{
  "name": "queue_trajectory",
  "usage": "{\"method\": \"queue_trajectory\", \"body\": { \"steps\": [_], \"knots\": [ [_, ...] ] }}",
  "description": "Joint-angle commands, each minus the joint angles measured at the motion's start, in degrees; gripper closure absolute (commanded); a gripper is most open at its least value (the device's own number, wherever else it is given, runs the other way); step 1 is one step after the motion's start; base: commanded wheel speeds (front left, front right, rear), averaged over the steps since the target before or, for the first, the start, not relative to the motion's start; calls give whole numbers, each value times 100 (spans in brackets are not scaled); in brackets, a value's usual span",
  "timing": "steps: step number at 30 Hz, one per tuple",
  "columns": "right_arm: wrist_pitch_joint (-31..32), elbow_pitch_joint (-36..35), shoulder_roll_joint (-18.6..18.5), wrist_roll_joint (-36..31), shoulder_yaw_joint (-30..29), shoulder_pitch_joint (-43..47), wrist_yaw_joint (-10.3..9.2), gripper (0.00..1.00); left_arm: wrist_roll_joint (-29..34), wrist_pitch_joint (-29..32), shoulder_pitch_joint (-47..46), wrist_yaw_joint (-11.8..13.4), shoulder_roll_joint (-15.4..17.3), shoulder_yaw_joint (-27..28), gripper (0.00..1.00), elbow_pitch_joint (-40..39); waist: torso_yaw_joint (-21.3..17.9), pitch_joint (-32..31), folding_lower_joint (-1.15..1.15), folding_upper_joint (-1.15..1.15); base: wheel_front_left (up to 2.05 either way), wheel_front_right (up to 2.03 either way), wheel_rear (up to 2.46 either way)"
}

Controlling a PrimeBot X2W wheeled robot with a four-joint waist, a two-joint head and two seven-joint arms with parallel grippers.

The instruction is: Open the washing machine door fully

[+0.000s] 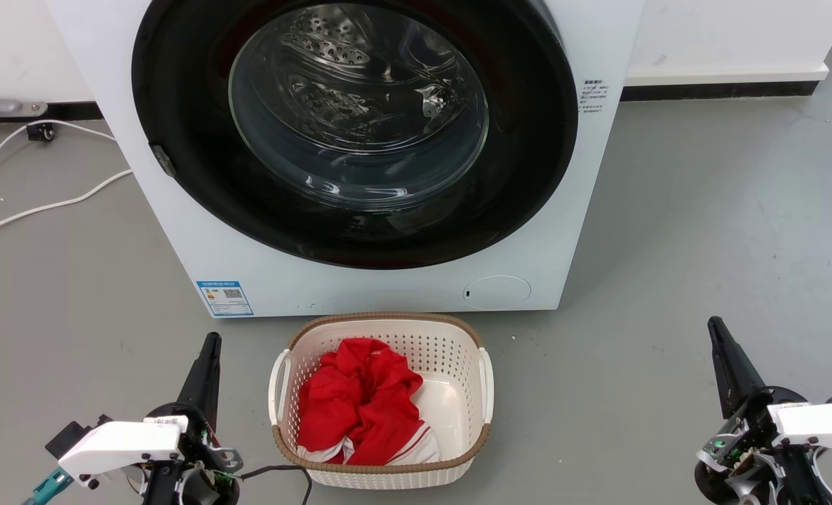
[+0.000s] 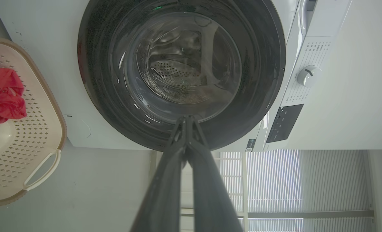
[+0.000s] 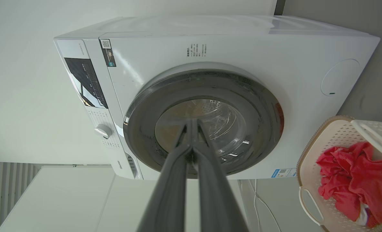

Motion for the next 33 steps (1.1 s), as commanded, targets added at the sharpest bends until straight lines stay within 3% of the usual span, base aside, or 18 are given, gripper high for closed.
{"method": "queue_trajectory", "body": {
  "steps": [1,23,24,33],
  "knots": [
    [7,13,23,-26,-9,-72,0,100,27,12,-41,-16,-7,12,100,5,0,0,0,0,0,0,0],
    [45,16,50,-56,-54,-78,0,100,48,45,-45,-16,-30,43,100,7,0,0,0,0,0,0,0],
    [31,4,39,-48,-45,-2,0,0,42,22,-2,0,-29,40,0,1,0,0,0,0,0,0,0],
    [-180,-121,58,-201,69,96,0,0,167,-189,-17,0,-48,-146,0,-29,-2,3,0,0,0,0,0]
  ]
}}
